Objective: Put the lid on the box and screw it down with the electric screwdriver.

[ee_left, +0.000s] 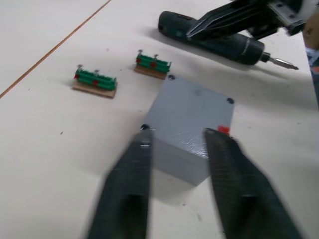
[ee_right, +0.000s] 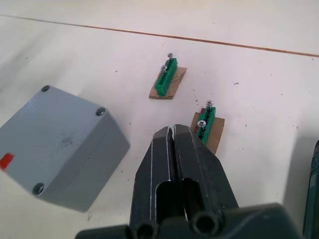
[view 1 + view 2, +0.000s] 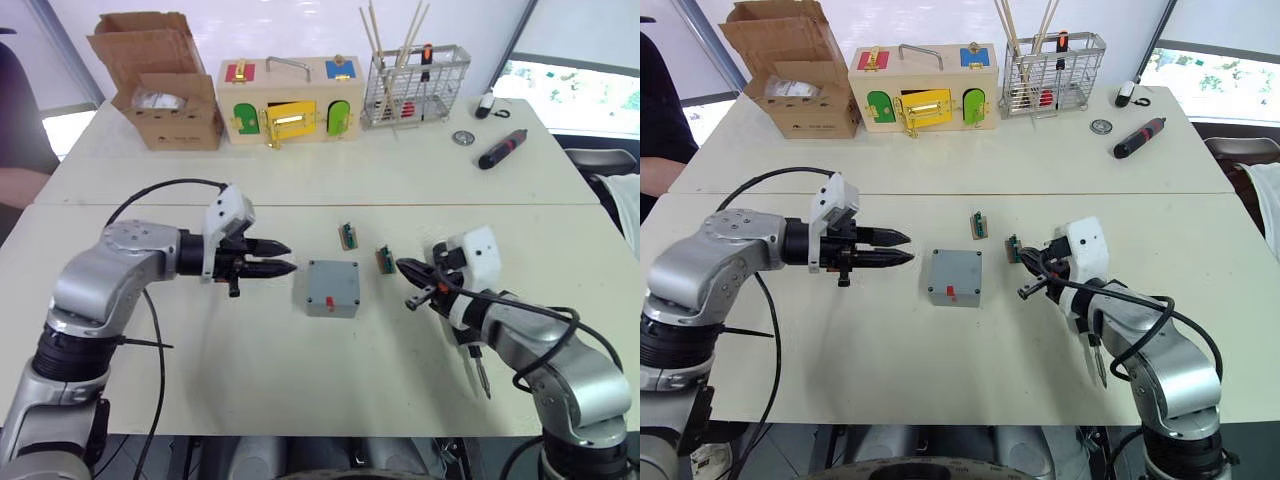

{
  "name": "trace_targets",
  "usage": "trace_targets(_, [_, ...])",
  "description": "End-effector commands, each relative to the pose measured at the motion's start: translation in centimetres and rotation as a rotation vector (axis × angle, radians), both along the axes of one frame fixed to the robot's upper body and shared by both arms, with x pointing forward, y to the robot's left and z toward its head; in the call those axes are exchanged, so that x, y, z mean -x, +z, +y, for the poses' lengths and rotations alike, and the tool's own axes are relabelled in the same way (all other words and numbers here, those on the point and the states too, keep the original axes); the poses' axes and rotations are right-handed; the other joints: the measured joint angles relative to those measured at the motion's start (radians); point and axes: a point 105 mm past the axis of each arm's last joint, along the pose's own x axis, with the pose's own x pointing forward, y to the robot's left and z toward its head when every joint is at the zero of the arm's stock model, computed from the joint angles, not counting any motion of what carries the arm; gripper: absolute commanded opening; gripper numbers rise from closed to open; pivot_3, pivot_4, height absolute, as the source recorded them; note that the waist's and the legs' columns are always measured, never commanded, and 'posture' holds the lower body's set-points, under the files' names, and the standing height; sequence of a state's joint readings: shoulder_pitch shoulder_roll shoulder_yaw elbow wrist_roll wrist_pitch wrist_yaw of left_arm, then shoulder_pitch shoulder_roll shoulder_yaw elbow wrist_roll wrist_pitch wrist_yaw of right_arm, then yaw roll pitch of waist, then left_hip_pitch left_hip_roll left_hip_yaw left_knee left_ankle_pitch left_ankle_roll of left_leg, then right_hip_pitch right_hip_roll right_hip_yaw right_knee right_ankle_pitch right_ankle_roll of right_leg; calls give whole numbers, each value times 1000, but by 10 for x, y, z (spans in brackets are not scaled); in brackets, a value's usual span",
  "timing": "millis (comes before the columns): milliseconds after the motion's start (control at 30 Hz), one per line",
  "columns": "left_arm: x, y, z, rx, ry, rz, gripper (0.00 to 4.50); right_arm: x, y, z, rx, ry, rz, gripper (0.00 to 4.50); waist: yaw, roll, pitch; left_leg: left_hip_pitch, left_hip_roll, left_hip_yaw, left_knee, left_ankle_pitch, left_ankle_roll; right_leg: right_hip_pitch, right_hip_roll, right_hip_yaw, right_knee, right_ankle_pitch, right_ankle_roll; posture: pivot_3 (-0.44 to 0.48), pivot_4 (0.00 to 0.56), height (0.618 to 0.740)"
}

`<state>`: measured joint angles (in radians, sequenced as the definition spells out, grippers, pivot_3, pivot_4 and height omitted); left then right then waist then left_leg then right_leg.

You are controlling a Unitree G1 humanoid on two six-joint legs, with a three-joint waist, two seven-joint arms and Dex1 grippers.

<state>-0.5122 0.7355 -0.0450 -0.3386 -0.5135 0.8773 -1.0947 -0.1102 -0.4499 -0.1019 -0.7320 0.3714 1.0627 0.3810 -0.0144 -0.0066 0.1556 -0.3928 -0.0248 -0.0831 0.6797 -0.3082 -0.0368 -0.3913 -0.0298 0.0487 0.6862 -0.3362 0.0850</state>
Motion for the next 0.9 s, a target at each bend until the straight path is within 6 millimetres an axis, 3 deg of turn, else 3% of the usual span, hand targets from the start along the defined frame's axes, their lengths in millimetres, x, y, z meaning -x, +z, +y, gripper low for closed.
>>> trace_targets(33, [11,9,-5,-38,-49,-64,3427,-8,4,2,-16,-23,-23,0,-1,0,0,0,0,0,0,0,0,0,0,0,0,0,0,0,150,740])
trace_targets(100, [18,10,-7,-54,-87,-64,4472,-10,3,6,-32,-16,-15,555,0,0,0,0,0,0,-1,0,0,0,0,0,0,0,0,0,150,740])
trace_targets(133, [20,10,-8,-65,-94,-80,4500,-12,2,6,-29,-21,-12,856,-1,0,0,0,0,0,-1,0,0,-1,0,0,0,0,0,0,150,740])
trace_targets(200, [20,9,-8,-77,-83,-78,4500,-15,-2,6,-32,-38,-2,1869,0,1,0,0,0,0,-1,0,0,0,0,0,0,0,0,0,150,740])
trace_targets(233, [20,10,-7,-79,-85,-80,4228,-16,-3,6,-34,-43,1,2334,0,1,0,0,0,0,-1,0,0,0,0,0,-1,0,0,0,150,740])
trace_targets(367, [24,10,-5,-90,-96,-76,2527,-21,-6,10,-62,-64,10,2350,-2,1,0,0,0,0,-1,0,0,-1,1,0,-1,0,0,0,150,740])
trace_targets(500, [31,9,-5,-102,-120,-62,401,-24,-9,12,-77,-83,17,2350,-2,1,0,0,0,1,-2,0,0,-1,1,0,-1,0,0,0,150,740])
trace_targets(533, [31,8,-4,-103,-122,-60,42,-25,-9,12,-81,-88,18,2350,-1,1,0,0,0,1,-2,0,0,-1,0,0,-1,0,0,0,150,740])
trace_targets(900, [31,1,-6,-117,-114,-62,42,-33,-14,12,-66,-112,4,2350,-3,1,1,0,0,1,-2,0,0,-1,1,0,-1,0,0,0,150,740])
